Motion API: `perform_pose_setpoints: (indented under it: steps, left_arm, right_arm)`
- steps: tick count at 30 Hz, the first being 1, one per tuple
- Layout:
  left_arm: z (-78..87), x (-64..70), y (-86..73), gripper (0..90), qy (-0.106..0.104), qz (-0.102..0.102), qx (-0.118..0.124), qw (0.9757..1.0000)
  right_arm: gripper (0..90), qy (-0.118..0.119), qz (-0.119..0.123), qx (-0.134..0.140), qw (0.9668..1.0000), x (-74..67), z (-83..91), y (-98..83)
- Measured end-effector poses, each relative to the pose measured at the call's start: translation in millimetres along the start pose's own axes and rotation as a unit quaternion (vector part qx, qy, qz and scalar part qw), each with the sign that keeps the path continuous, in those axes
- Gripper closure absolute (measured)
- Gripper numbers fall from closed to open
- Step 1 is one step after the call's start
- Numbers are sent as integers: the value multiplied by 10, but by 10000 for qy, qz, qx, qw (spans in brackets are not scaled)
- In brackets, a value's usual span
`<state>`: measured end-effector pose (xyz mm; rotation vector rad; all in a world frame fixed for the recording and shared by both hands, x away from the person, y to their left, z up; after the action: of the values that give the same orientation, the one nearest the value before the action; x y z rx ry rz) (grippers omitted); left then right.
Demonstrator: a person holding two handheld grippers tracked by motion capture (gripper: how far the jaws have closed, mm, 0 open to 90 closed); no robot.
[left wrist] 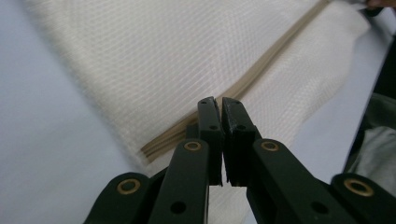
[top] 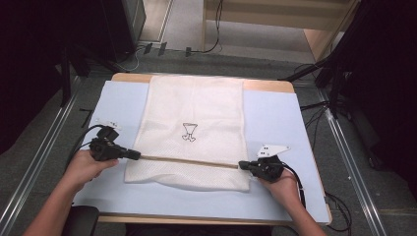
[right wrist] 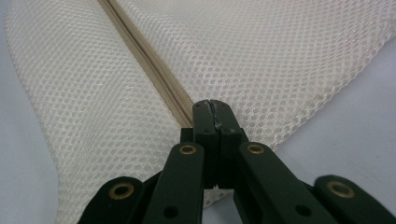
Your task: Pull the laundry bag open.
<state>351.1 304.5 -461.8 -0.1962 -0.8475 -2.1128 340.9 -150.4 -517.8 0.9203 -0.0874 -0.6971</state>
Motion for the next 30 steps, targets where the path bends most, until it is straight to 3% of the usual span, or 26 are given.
perform_pose_setpoints:
  steps: [2,3,6,9,12,14,16,19,21,25,30]
  left_arm:
    - [107,-119,-96,889,155,183,109,9997]
    - [154,-167,-137,889,111,338,228,9991]
    - [222,-193,-191,889,15,299,351,9989]
    - [231,-168,-174,889,157,207,396,9989]
    - [249,-172,-176,888,138,220,425,9988]
    - [206,-157,-165,886,265,232,386,9986]
    - [163,-123,-148,873,370,98,336,9987]
    - [179,-79,-106,692,335,-34,588,9977]
    - [207,-73,-87,620,416,-66,720,9965]
    - [257,-98,-71,517,681,-83,936,9932]
    - [295,-151,-93,450,1006,-192,1045,9892]
  right_arm:
    - [900,6,-29,-12,10000,0,2,-1]
    - [900,10,-27,-15,10000,2,2,-1]
    - [900,33,-48,-10,10000,3,0,3]
    - [900,44,-45,-26,10000,8,0,4]
    - [900,58,-47,-28,10000,8,1,5]
    - [900,78,-53,-32,10000,14,1,7]
    - [900,69,-128,-79,9999,15,6,15]
    - [791,186,-454,-179,9986,17,38,64]
    - [743,152,-484,-39,9987,27,80,107]
    - [685,17,-559,268,9981,86,173,173]
    - [590,-169,-563,342,9977,159,238,200]
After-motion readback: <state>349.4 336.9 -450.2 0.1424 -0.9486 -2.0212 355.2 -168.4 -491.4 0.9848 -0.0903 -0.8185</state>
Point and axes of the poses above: each handheld gripper's, and its own axes: z roughly backward along the jaws, y roughly out of its top, x roughly to its right, the point moved 5 cm from there along -z, roughly forward along the jaws, and after that the axes turned 4 degrees about -z, right-handed, at the moved point
